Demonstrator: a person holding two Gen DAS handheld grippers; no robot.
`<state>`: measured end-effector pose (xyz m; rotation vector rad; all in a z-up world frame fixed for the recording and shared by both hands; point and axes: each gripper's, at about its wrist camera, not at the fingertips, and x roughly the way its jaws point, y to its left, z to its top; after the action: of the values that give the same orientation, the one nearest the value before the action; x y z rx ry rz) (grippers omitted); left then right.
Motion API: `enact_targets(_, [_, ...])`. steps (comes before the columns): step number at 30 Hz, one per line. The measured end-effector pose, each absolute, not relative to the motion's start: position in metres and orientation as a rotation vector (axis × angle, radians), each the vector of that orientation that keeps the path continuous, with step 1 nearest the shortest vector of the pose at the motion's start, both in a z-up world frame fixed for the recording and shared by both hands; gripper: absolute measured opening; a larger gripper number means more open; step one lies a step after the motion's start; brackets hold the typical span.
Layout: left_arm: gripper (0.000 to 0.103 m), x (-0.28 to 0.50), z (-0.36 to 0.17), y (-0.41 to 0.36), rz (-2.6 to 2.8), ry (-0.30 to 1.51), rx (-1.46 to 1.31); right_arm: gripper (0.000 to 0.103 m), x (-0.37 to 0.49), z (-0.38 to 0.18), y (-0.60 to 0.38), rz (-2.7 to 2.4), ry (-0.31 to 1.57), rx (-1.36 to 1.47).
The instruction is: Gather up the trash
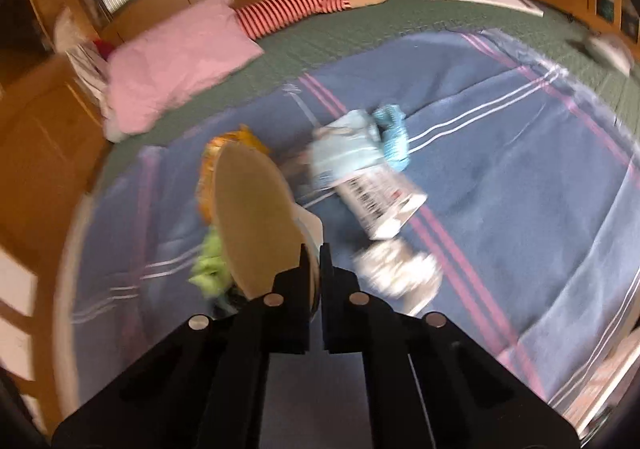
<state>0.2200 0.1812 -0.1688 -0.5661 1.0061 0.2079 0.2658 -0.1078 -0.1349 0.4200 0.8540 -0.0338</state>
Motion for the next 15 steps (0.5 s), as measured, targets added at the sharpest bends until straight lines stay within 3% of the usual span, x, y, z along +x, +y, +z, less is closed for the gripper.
enact_targets(7, [0.097, 0.182, -0.15, 0.241, 0.389, 0.838, -0.76, 0.005, 0.236, -0.13, -0.051, 0.298, 0.91, 0.486])
enact_targets(15, [0.097, 0.172, -0.15, 0.261, 0.418, 0.822, -0.826, 0.005, 0.252, -0.205, -0.002, 0.553, 1.296, 0.625])
